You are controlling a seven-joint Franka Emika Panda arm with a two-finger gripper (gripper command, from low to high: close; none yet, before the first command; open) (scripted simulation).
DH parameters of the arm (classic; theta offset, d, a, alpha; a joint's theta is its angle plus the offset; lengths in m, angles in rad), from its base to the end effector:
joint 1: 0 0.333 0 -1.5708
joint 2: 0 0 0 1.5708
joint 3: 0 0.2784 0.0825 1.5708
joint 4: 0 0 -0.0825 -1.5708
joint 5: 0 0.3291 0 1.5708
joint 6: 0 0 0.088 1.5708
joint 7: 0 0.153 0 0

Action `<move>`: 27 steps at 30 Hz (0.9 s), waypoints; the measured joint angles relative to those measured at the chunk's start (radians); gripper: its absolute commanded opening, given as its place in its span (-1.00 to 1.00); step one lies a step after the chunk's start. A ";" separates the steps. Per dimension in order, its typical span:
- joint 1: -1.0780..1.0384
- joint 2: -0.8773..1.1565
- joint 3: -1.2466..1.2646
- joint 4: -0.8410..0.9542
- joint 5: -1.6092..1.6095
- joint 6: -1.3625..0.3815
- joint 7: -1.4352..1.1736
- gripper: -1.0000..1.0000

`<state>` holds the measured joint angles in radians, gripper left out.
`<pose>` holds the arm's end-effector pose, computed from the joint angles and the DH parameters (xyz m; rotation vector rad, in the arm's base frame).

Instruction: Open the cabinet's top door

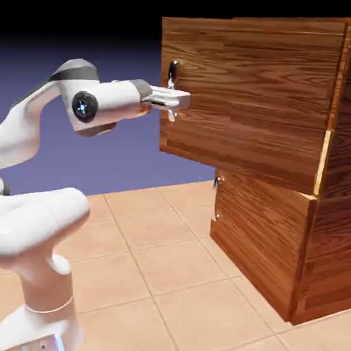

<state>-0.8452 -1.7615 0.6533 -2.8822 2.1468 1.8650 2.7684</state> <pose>0.2718 0.1293 0.5640 0.1754 1.6653 1.0533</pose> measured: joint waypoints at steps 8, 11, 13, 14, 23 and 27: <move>-0.002 0.082 -0.290 -0.080 -0.217 -0.236 -0.136 -1.00; -0.012 0.136 -0.399 -0.084 -0.310 -0.316 -0.188 -1.00; -0.019 0.181 -0.471 -0.080 -0.376 -0.370 -0.226 -1.00; -0.022 0.207 -0.507 -0.076 -0.411 -0.397 -0.246 -1.00; -0.005 0.512 -0.810 0.037 -0.735 -0.632 -0.443 -1.00; 0.034 0.657 -0.915 0.118 -0.856 -0.720 -0.522 -1.00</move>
<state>-0.8114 -1.1042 -0.2616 -2.7643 1.2908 1.1454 2.2459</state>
